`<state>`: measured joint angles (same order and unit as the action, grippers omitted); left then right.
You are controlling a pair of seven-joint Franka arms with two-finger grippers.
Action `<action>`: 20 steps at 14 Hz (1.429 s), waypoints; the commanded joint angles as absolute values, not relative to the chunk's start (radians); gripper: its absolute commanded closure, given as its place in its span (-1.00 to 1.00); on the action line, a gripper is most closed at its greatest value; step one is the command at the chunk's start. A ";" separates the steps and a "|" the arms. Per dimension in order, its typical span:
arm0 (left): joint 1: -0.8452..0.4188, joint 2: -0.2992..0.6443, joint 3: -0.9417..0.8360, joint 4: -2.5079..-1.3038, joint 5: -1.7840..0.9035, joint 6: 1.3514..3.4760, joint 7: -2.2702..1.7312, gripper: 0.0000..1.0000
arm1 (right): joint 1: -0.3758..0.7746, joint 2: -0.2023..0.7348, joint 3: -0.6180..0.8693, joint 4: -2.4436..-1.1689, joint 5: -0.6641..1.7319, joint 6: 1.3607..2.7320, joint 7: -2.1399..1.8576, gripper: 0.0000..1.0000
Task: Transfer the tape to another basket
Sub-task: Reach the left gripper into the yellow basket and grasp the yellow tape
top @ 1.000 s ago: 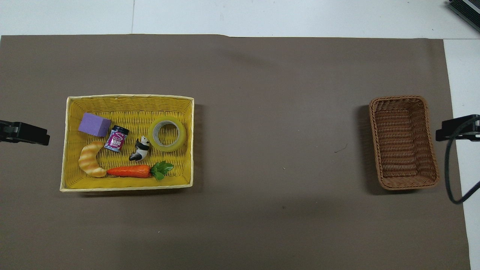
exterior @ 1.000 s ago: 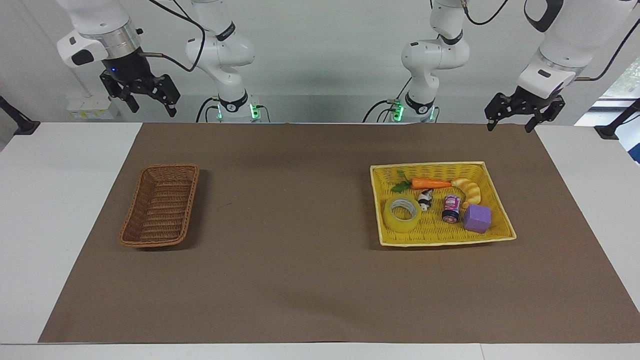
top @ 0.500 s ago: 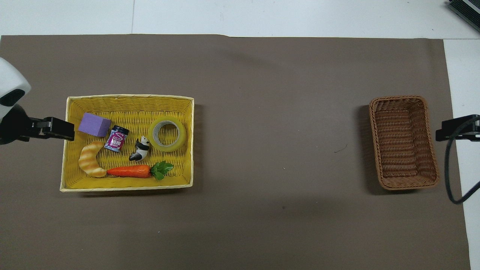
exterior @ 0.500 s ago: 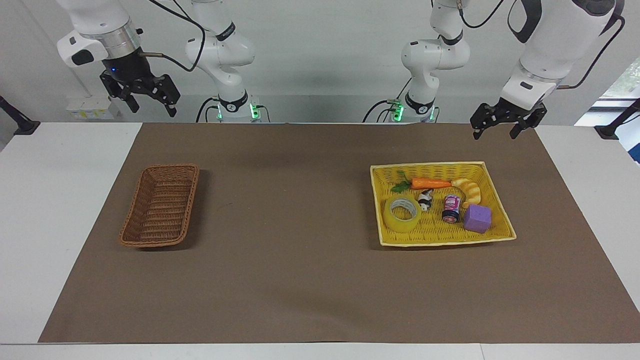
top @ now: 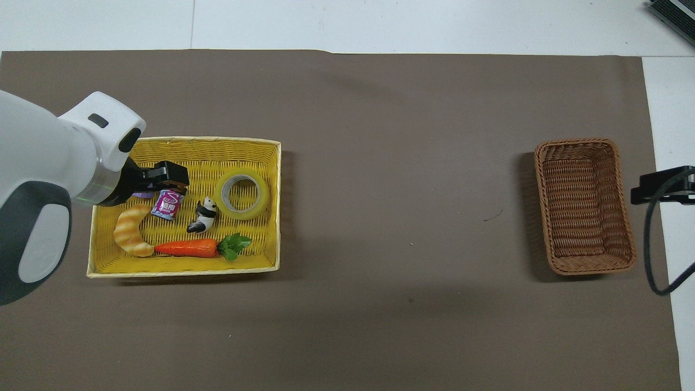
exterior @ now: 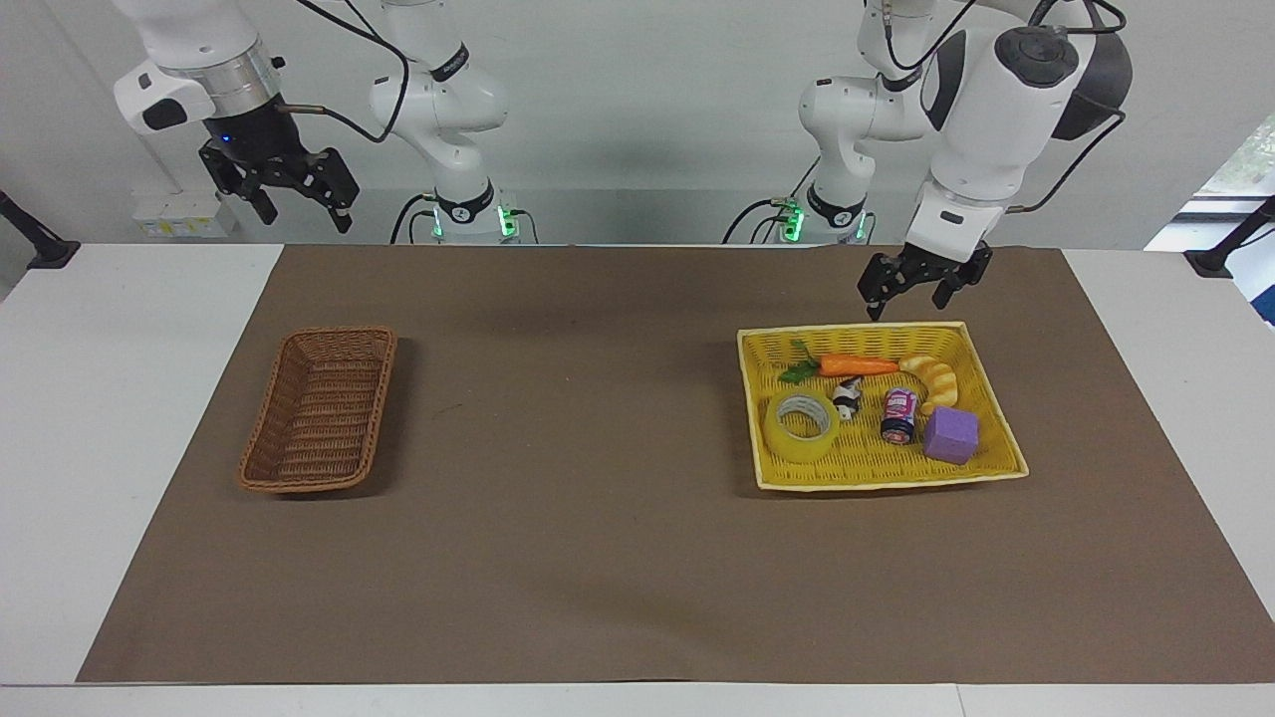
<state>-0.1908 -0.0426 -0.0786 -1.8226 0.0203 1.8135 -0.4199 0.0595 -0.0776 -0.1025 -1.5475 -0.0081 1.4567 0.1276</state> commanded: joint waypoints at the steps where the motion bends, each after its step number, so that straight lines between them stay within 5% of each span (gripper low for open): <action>1: -0.209 -0.061 -0.061 -1.911 0.017 1.897 -0.448 -1.00 | 0.054 -0.095 -0.100 -1.563 0.012 1.456 0.109 -1.00; 5: -0.203 -0.052 -0.061 -2.041 0.017 2.075 -0.453 -1.00 | 0.054 -0.095 -0.100 -1.563 0.012 1.457 0.109 -1.00; 11: -0.247 0.142 -0.063 -2.065 0.017 2.266 -0.477 -0.93 | 0.054 -0.095 -0.100 -1.563 0.012 1.456 0.109 -1.00; 15: -0.258 0.161 -0.063 -2.178 0.012 2.426 -0.491 0.04 | 0.054 -0.095 -0.100 -1.563 0.012 1.457 0.109 -1.00; 17: -0.285 0.219 -0.063 -2.183 0.012 2.491 -0.514 0.32 | 0.054 -0.095 -0.100 -1.563 0.012 1.457 0.109 -1.00; 19: -0.316 0.281 -0.061 -2.171 0.012 2.569 -0.592 1.00 | 0.054 -0.095 -0.100 -1.563 0.012 1.457 0.109 -1.00; 20: -0.314 0.272 -0.060 -2.158 0.012 2.557 -0.613 1.00 | 0.054 -0.095 -0.100 -1.563 0.012 1.457 0.109 -1.00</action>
<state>-0.2708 0.2214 -0.0676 -2.1656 0.0248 2.5077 -0.5468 0.0595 -0.0776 -0.1024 -1.5475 -0.0081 1.4567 0.1276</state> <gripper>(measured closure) 0.700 0.000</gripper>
